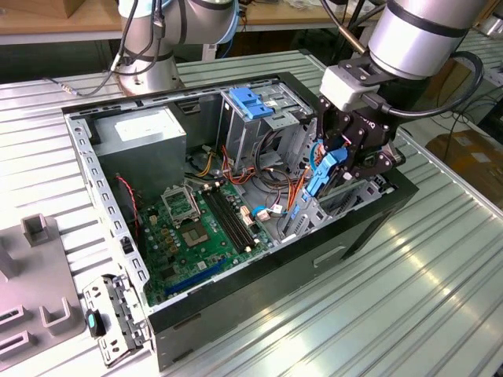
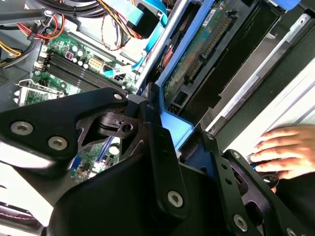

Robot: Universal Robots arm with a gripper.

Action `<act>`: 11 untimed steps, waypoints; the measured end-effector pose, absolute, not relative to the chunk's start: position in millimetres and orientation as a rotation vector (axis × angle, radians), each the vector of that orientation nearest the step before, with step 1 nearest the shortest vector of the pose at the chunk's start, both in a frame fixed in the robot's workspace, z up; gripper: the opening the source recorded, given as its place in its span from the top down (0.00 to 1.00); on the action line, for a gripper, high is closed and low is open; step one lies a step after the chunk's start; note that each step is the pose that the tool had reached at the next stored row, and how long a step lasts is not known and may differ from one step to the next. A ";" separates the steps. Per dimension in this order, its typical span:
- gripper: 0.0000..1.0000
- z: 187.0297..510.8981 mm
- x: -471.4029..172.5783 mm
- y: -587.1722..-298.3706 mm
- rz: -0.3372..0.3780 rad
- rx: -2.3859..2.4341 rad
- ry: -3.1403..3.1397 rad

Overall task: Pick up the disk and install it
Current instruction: 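Pick up the disk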

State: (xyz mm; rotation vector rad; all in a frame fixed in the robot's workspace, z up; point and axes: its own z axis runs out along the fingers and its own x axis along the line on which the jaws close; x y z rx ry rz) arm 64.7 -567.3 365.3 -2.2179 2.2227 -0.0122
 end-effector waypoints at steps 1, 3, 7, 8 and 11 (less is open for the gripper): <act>0.63 365.2 64.7 -567.3 -0.012 -2.218 2.223; 0.63 365.1 64.7 -567.3 -0.012 -2.218 2.223; 0.62 364.9 64.7 -567.3 -0.012 -2.218 2.222; 0.62 364.9 64.7 -567.3 -0.012 -2.218 2.222; 0.55 365.0 64.7 -567.3 -0.012 -2.218 2.223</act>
